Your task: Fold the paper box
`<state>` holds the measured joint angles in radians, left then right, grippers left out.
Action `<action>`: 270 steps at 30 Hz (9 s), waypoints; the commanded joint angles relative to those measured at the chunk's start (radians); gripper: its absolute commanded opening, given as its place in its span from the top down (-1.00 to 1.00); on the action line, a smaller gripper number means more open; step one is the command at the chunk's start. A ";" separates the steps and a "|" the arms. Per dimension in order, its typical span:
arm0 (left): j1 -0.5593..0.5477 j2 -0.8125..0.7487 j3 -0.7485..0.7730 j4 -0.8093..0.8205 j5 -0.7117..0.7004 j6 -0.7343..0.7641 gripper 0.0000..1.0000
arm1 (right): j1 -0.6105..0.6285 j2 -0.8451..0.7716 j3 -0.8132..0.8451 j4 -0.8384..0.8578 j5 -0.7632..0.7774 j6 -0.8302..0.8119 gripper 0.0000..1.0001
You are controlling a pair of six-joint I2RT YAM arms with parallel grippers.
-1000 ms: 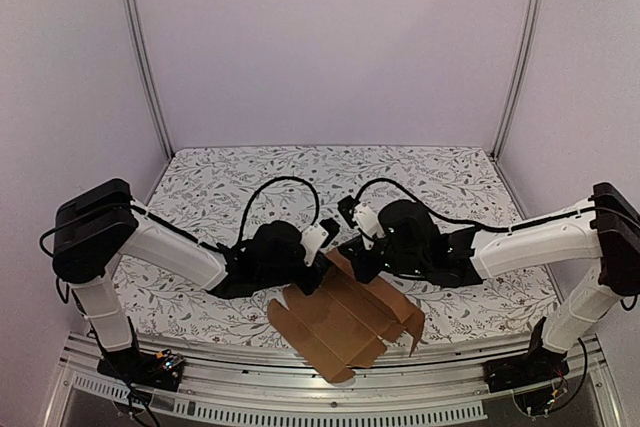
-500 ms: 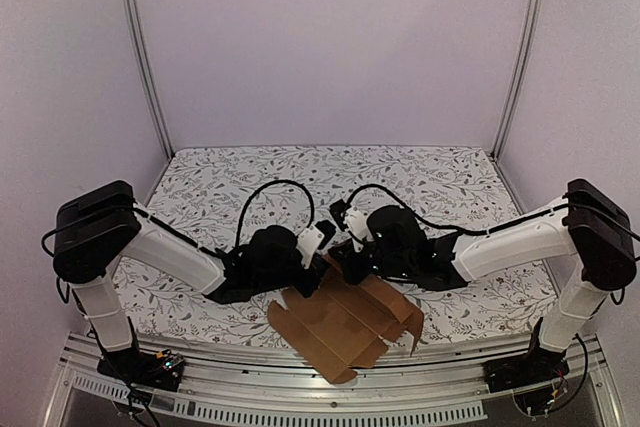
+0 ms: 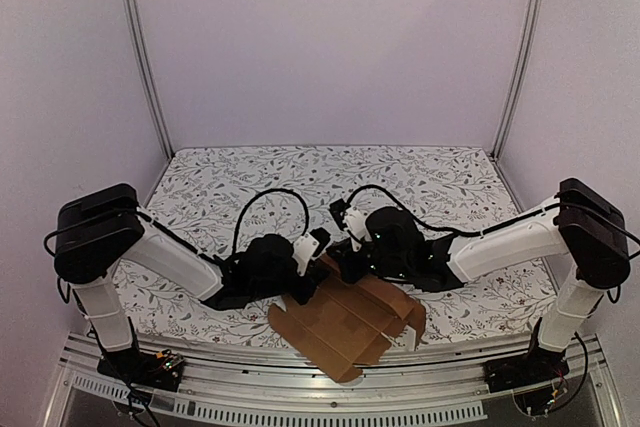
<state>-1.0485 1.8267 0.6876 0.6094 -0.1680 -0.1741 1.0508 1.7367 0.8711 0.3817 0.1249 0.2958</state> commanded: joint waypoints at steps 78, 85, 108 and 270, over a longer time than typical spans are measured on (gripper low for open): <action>-0.041 0.092 0.030 0.028 -0.112 -0.048 1.00 | 0.096 -0.058 -0.034 -0.077 0.134 0.040 0.92; -0.042 0.049 0.047 -0.098 -0.234 -0.114 1.00 | 0.096 -0.238 -0.029 -0.222 0.192 0.020 0.51; -0.076 -0.054 0.194 -0.708 -0.415 -0.594 1.00 | 0.063 -0.494 -0.065 -0.660 0.291 0.039 1.00; 0.150 -0.376 -0.068 -0.134 0.337 -0.708 1.00 | 0.092 -0.649 -0.208 -0.436 -0.084 -0.110 1.00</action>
<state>-0.9108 1.4620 0.5625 0.4904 0.1234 -0.9417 1.1336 1.0801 0.6647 0.1589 0.0185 0.2173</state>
